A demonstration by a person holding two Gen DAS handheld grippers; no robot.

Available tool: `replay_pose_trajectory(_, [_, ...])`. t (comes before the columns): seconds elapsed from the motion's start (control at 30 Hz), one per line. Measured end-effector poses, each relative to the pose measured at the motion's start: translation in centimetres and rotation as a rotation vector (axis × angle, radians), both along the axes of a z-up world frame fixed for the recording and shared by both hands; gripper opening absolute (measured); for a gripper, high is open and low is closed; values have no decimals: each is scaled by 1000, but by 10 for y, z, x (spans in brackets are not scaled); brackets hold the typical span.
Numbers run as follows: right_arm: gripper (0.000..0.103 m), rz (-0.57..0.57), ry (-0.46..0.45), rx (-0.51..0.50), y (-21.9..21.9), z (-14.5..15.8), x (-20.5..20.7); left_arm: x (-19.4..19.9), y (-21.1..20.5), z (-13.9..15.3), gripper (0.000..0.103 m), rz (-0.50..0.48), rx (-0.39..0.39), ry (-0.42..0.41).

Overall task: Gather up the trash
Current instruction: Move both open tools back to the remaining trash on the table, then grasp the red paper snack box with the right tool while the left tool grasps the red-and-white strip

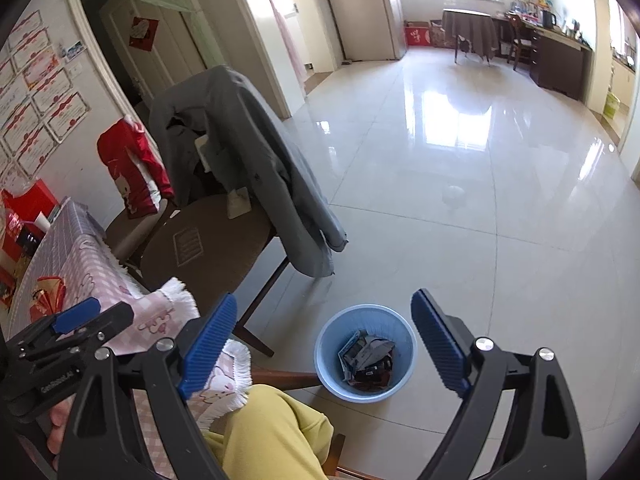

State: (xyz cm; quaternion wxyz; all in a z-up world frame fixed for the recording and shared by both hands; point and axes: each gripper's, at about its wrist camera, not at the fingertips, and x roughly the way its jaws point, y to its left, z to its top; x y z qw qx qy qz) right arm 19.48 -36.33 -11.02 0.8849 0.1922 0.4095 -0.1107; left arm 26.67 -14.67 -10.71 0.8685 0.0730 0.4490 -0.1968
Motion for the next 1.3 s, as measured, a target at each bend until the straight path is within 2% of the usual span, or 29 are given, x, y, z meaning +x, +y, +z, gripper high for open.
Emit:
replay_pose_trajectory(0.2, [88, 82, -13, -30, 35, 14, 16, -4, 34, 13, 74, 45, -24, -18])
replay_pose_trajectory(0.43, [88, 197, -34, -53, 90, 30, 35, -5, 86, 25, 75, 142, -48, -29])
replay_pose_trajectory(0.73, [88, 378, -58, -100, 180, 47, 65, -8, 177, 38, 75, 316, -50, -37])
replay_pose_trajectory(1.03, [88, 622, -44, -162, 288, 43, 92, -17, 280, 43, 78, 525, -47, -19])
replay_pose_trajectory(1.3, [88, 815, -3, -195, 360, 28, 122, -23, 349, 29, 79, 657, -27, 37])
